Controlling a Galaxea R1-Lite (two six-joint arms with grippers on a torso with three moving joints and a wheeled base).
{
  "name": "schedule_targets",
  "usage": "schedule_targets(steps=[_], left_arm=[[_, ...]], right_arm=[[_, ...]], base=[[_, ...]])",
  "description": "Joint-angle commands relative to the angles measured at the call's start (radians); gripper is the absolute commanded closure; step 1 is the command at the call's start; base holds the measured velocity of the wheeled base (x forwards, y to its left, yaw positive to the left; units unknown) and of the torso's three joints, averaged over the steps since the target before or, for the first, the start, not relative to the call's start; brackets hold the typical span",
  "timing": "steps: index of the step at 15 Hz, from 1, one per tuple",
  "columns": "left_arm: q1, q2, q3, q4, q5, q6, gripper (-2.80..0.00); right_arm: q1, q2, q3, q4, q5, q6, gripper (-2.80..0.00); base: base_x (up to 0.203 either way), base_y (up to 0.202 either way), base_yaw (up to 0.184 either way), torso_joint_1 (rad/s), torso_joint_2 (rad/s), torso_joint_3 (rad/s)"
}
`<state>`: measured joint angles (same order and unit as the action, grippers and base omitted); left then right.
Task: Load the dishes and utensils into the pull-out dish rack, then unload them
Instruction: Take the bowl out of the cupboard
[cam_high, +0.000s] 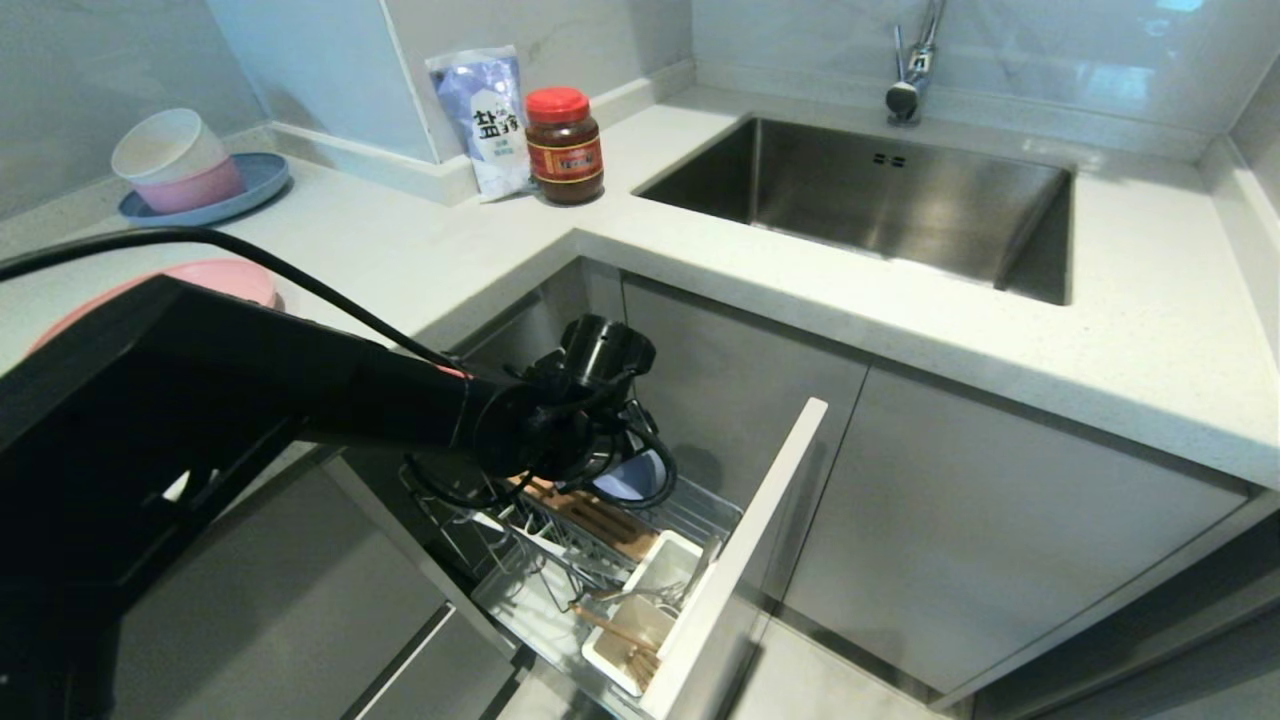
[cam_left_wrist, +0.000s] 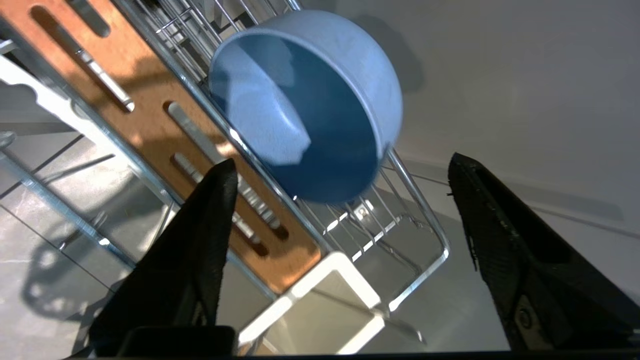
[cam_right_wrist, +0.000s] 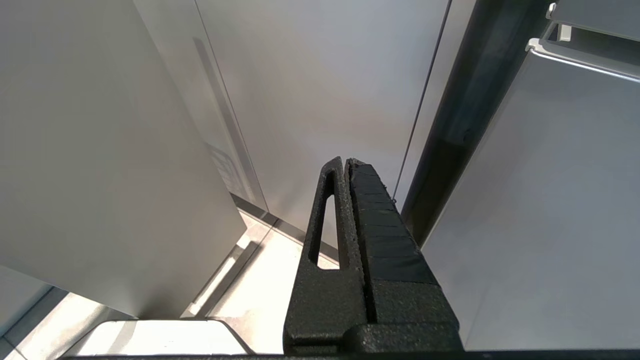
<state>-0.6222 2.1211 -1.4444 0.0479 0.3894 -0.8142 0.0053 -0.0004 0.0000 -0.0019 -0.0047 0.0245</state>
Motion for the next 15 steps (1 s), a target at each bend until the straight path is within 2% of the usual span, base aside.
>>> schedule_targets(steps=[1,3,7,13,14,15], left_arm=[[0.018,0.058,-0.04,0.001,-0.033,-0.002,-2.8],[0.027,0.089,-0.08,0.004,-0.078,0.002,-2.8],[0.044,0.148,-0.123,0.002,-0.083,0.022,-2.8],[0.059,0.148,-0.134,0.003,-0.092,0.038,-2.8],[0.063,0.147,-0.136,0.003,-0.092,0.038,0.0],[0.065,0.143,-0.136,0.004,-0.092,0.038,0.0]], right_arm=[[-0.001,-0.004,0.002,0.0,0.0,0.0,0.0],[0.0,-0.004,0.002,0.0,0.0,0.0,0.0],[-0.001,-0.004,0.002,-0.001,0.0,0.0,0.0],[-0.001,-0.004,0.002,0.0,0.0,0.0,0.0],[0.001,-0.004,0.002,0.0,0.0,0.0,0.0],[0.0,-0.004,0.002,0.0,0.0,0.0,0.0]], base=[[0.0,0.0,0.0,0.0,0.0,0.0],[0.0,0.0,0.0,0.0,0.0,0.0],[0.0,0.0,0.0,0.0,0.0,0.0],[0.0,0.0,0.0,0.0,0.0,0.0],[0.0,0.0,0.0,0.0,0.0,0.0],[0.0,0.0,0.0,0.0,0.0,0.0]])
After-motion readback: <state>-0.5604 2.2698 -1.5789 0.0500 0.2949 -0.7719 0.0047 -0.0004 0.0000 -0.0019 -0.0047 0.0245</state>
